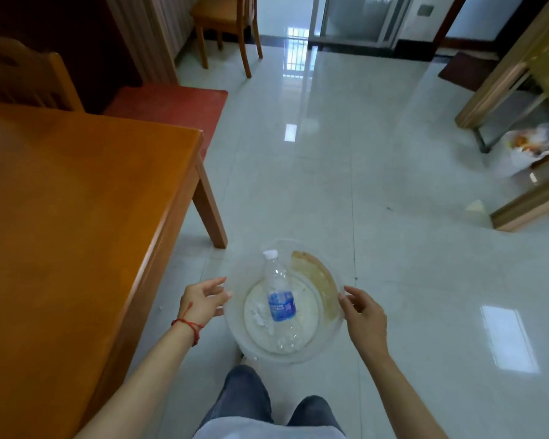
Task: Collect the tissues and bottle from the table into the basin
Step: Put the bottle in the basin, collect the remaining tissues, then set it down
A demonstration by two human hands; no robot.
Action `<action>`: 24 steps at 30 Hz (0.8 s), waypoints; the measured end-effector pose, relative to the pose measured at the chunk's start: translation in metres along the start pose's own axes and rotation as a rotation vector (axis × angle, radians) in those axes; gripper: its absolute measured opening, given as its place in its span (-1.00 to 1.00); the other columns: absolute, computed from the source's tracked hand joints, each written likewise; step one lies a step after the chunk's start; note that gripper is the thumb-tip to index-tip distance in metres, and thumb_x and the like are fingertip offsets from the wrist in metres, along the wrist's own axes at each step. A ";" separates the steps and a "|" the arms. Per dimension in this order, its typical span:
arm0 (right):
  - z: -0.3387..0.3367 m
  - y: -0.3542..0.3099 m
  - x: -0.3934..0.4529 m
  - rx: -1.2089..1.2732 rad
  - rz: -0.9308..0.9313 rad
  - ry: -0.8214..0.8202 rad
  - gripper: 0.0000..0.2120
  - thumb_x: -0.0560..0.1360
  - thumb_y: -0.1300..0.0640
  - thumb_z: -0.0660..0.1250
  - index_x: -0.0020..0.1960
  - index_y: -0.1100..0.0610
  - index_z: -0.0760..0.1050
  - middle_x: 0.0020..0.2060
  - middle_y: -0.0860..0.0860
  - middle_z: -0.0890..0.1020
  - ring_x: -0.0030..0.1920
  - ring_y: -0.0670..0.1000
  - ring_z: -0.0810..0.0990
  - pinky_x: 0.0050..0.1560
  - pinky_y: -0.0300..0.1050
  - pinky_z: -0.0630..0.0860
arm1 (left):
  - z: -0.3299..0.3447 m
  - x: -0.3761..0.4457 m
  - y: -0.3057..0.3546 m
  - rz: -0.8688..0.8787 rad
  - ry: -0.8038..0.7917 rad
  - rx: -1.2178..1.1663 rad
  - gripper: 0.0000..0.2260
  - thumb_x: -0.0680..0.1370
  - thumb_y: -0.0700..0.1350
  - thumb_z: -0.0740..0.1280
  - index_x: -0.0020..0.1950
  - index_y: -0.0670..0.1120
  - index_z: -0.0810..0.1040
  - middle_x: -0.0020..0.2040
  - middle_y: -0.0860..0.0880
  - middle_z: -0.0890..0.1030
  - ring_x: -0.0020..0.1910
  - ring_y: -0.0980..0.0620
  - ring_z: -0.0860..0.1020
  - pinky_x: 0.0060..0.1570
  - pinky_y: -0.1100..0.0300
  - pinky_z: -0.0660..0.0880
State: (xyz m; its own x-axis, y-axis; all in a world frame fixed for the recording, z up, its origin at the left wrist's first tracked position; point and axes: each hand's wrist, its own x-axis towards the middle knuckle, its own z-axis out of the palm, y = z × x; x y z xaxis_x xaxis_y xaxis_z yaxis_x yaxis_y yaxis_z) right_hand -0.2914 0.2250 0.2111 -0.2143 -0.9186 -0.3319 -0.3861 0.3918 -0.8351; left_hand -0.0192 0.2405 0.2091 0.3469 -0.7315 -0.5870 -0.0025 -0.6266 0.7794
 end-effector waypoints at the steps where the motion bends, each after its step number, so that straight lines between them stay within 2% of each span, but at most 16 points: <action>1: 0.009 -0.006 0.013 0.004 0.010 0.006 -0.79 0.47 0.11 0.32 0.10 0.10 0.54 -0.23 -0.06 0.61 -0.19 -0.22 0.54 -0.21 -0.38 0.41 | -0.002 0.017 0.007 -0.006 -0.004 0.005 -0.57 0.43 -0.29 0.38 0.30 -0.21 0.44 0.24 -0.28 0.50 0.08 -0.17 0.53 0.01 0.02 0.53; 3: 0.027 -0.018 0.038 0.014 0.022 0.014 -0.80 0.47 0.12 0.32 0.08 0.10 0.54 -0.24 -0.07 0.60 -0.20 -0.22 0.54 -0.18 -0.32 0.47 | -0.006 0.049 0.020 -0.021 -0.013 0.013 -0.57 0.43 -0.28 0.38 0.30 -0.19 0.44 0.24 -0.27 0.51 0.14 -0.20 0.53 0.04 0.00 0.53; 7: 0.061 -0.040 0.087 0.006 0.063 0.017 -0.81 0.48 0.14 0.32 0.08 0.10 0.54 -0.25 -0.08 0.60 -0.21 -0.21 0.54 -0.25 -0.40 0.38 | -0.012 0.106 0.045 -0.050 -0.013 0.034 -0.57 0.44 -0.27 0.37 0.31 -0.19 0.43 0.25 -0.26 0.51 0.16 -0.18 0.51 0.04 0.02 0.52; 11: 0.089 -0.051 0.131 0.018 0.115 0.021 -0.81 0.48 0.12 0.31 0.08 0.07 0.53 -0.24 -0.09 0.59 -0.19 -0.19 0.54 -0.18 -0.28 0.48 | -0.012 0.159 0.058 -0.068 -0.012 0.054 -0.56 0.43 -0.27 0.38 0.30 -0.19 0.43 0.22 -0.25 0.52 0.18 -0.20 0.51 0.04 0.00 0.53; 15: 0.114 -0.050 0.171 -0.001 0.141 0.015 -0.80 0.49 0.11 0.29 0.11 0.08 0.52 -0.24 -0.10 0.57 -0.20 -0.20 0.53 -0.24 -0.36 0.39 | -0.005 0.205 0.056 -0.093 0.025 0.052 -0.58 0.43 -0.28 0.39 0.28 -0.19 0.46 0.05 -0.18 0.55 0.10 -0.17 0.54 -0.14 0.12 0.55; 17: 0.129 -0.042 0.193 -0.013 0.150 0.002 -0.80 0.49 0.11 0.29 0.11 0.08 0.52 -0.25 -0.13 0.56 -0.21 -0.20 0.53 -0.20 -0.32 0.45 | 0.000 0.228 0.049 -0.105 0.037 0.056 -0.59 0.43 -0.30 0.38 0.28 -0.21 0.46 0.03 -0.18 0.54 0.04 -0.12 0.53 -0.32 0.25 0.56; 19: 0.145 -0.030 0.216 -0.026 0.154 -0.020 -0.82 0.49 0.12 0.29 0.09 0.06 0.52 -0.25 -0.18 0.56 -0.21 -0.21 0.53 -0.21 -0.42 0.44 | 0.006 0.254 0.037 -0.115 0.054 0.051 -0.59 0.43 -0.32 0.37 0.27 -0.23 0.46 0.03 -0.20 0.54 0.00 -0.10 0.52 -0.44 0.40 0.52; 21: 0.164 -0.015 0.239 -0.038 0.151 -0.053 -0.82 0.49 0.13 0.29 0.08 0.06 0.52 -0.24 -0.20 0.55 -0.20 -0.21 0.53 -0.30 -0.53 0.41 | 0.011 0.280 0.021 -0.122 0.086 0.041 -0.60 0.44 -0.34 0.35 0.27 -0.23 0.46 0.02 -0.18 0.54 -0.03 -0.10 0.52 -0.45 0.45 0.49; 24: 0.192 0.016 0.272 -0.057 0.169 -0.092 -0.81 0.48 0.14 0.31 0.09 0.08 0.54 -0.23 -0.23 0.56 -0.23 -0.23 0.56 -0.28 -0.59 0.38 | 0.018 0.319 -0.012 -0.160 0.132 0.020 -0.60 0.43 -0.37 0.35 0.26 -0.24 0.46 0.00 -0.16 0.57 -0.06 -0.09 0.53 -0.41 0.42 0.51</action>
State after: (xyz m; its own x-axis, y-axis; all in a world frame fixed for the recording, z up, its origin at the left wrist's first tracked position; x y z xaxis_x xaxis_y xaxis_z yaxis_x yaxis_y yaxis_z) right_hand -0.1836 -0.0284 0.0234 -0.1985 -0.8392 -0.5063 -0.4024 0.5408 -0.7386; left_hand 0.0748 0.0093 0.0084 0.4646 -0.5812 -0.6681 0.0448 -0.7380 0.6733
